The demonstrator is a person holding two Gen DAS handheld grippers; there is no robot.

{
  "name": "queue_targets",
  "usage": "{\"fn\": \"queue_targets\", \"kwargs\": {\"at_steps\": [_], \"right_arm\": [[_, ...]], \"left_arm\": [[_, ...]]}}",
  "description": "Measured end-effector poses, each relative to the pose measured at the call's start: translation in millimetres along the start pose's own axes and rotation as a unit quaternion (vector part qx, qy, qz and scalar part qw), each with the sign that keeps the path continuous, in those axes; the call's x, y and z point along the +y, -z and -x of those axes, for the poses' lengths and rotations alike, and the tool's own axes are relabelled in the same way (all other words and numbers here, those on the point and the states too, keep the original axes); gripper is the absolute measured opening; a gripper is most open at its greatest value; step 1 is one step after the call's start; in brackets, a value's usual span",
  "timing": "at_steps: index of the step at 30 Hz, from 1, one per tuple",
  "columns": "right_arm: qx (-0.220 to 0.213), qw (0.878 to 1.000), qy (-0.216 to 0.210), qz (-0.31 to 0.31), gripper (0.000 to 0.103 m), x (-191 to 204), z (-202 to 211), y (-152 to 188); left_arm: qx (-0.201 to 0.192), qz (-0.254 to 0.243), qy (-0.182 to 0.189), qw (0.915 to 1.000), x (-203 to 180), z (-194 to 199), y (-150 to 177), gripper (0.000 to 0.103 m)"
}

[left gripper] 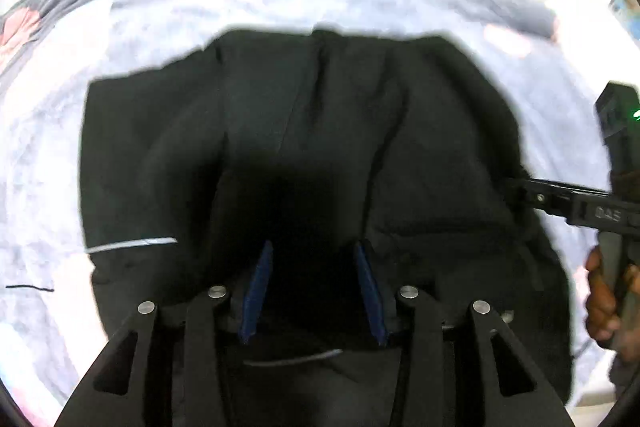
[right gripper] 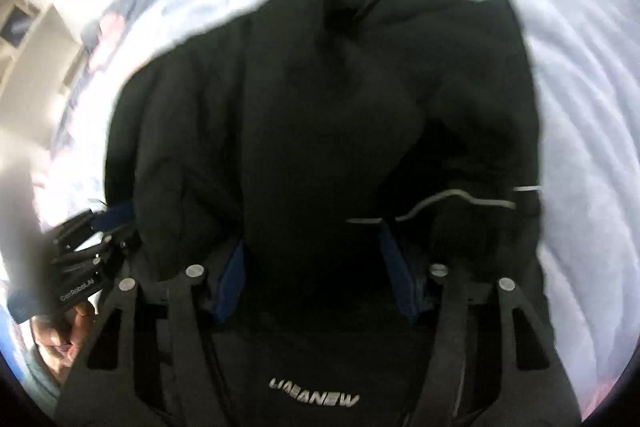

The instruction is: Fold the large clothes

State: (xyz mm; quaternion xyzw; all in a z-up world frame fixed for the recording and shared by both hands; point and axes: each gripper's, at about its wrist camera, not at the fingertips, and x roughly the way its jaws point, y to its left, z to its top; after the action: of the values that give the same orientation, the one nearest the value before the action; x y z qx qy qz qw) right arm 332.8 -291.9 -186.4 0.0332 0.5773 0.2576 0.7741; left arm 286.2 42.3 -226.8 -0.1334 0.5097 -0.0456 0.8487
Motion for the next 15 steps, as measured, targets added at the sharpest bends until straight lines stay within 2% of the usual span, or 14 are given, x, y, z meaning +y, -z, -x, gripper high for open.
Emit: {"fn": "queue_targets", "kwargs": {"at_steps": [4, 7, 9, 12, 14, 15], "right_arm": [[-0.025, 0.999, -0.028, -0.020, 0.062, -6, 21, -16], [-0.015, 0.996, -0.067, -0.053, 0.063, -10, 7, -28], [-0.006, 0.996, -0.064, -0.063, 0.061, -8, -10, -31], [-0.002, 0.996, -0.048, -0.076, 0.005, -13, -16, -29], [-0.034, 0.994, -0.060, -0.083, 0.005, -24, 3, -25], [-0.050, 0.996, -0.036, -0.072, 0.004, -28, 16, -24]], "left_arm": [[-0.046, 0.017, 0.005, 0.9988, 7, 40, -10, 0.045], [-0.068, 0.043, 0.019, 0.9966, 16, 56, -18, 0.045], [-0.064, 0.050, 0.004, 0.9967, 23, 50, -25, 0.045], [-0.040, 0.055, -0.001, 0.9977, 28, 29, -30, 0.045], [-0.030, 0.055, 0.000, 0.9981, 28, 18, -32, 0.045], [-0.027, 0.056, 0.002, 0.9981, 28, 11, -33, 0.045]]}}
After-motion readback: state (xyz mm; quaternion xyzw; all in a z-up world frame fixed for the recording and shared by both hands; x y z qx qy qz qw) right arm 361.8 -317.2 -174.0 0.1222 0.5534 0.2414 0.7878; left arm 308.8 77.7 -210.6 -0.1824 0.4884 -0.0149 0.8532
